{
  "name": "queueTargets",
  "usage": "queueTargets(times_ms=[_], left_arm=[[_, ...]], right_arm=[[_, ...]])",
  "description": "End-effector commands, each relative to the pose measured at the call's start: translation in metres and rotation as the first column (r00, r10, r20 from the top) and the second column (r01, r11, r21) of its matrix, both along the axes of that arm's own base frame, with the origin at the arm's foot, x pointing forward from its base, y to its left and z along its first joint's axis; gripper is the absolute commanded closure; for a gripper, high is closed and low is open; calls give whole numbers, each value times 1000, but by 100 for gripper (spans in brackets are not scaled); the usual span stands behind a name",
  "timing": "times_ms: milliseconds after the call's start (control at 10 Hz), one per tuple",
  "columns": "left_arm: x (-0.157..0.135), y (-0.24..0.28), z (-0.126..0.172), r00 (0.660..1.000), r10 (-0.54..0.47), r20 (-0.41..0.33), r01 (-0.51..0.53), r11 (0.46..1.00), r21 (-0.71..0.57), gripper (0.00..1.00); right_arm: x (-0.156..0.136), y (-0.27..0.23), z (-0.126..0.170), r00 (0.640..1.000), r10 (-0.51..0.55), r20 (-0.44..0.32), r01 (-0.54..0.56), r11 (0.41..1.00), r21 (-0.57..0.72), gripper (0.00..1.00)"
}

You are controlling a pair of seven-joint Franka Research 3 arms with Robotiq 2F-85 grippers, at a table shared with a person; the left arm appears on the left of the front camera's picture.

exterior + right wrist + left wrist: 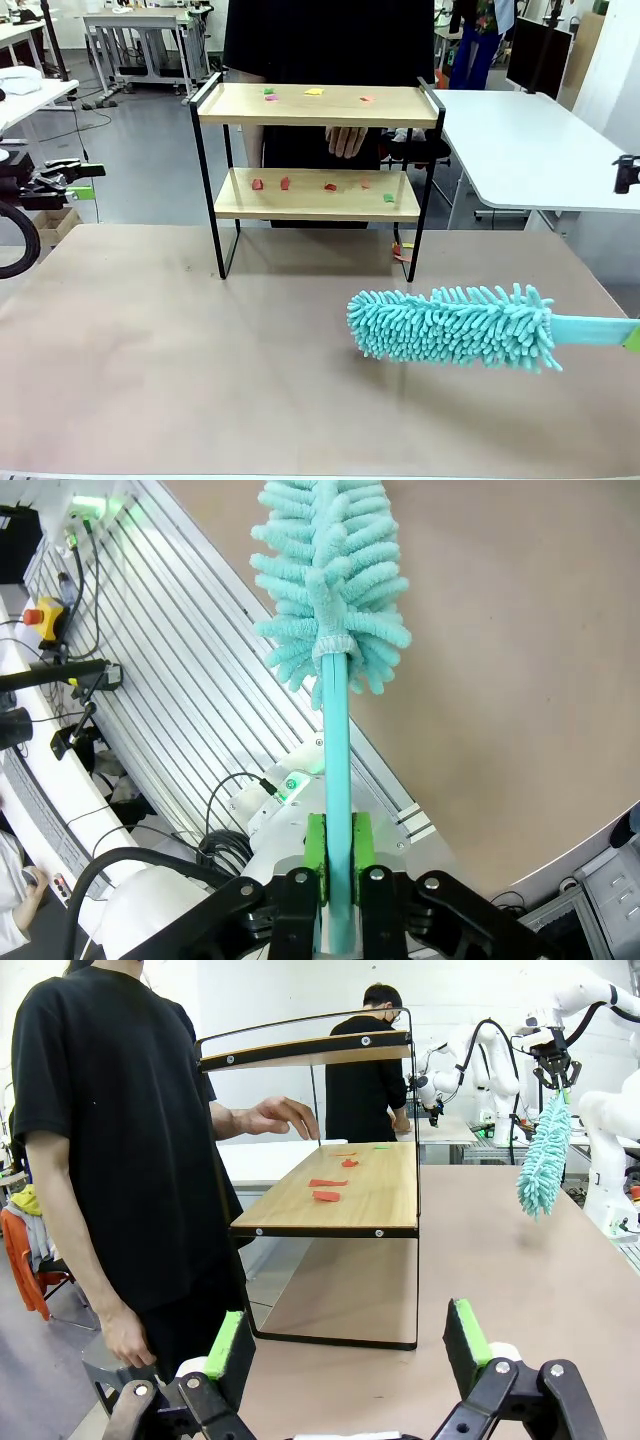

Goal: Clean the shelf.
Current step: Clean the specific section of the Shelf indicated by the human with the Duster.

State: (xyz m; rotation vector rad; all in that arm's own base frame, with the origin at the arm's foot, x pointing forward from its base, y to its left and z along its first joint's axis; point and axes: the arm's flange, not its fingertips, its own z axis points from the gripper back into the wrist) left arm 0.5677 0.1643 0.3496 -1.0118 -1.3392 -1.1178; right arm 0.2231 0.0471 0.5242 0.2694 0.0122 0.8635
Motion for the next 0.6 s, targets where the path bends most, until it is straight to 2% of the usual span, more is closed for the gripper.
queueTargets(times_ms=[0,500], left_arm=[[-1,-1,1,1000,-3,3,3,1000,8,0],[-1,-1,1,1000,-3,3,3,1000,8,0]], right_arm=[[1,1,1,1000,-3,13,3,1000,-2,87],[1,1,1,1000,-3,13,3,1000,-2,87]])
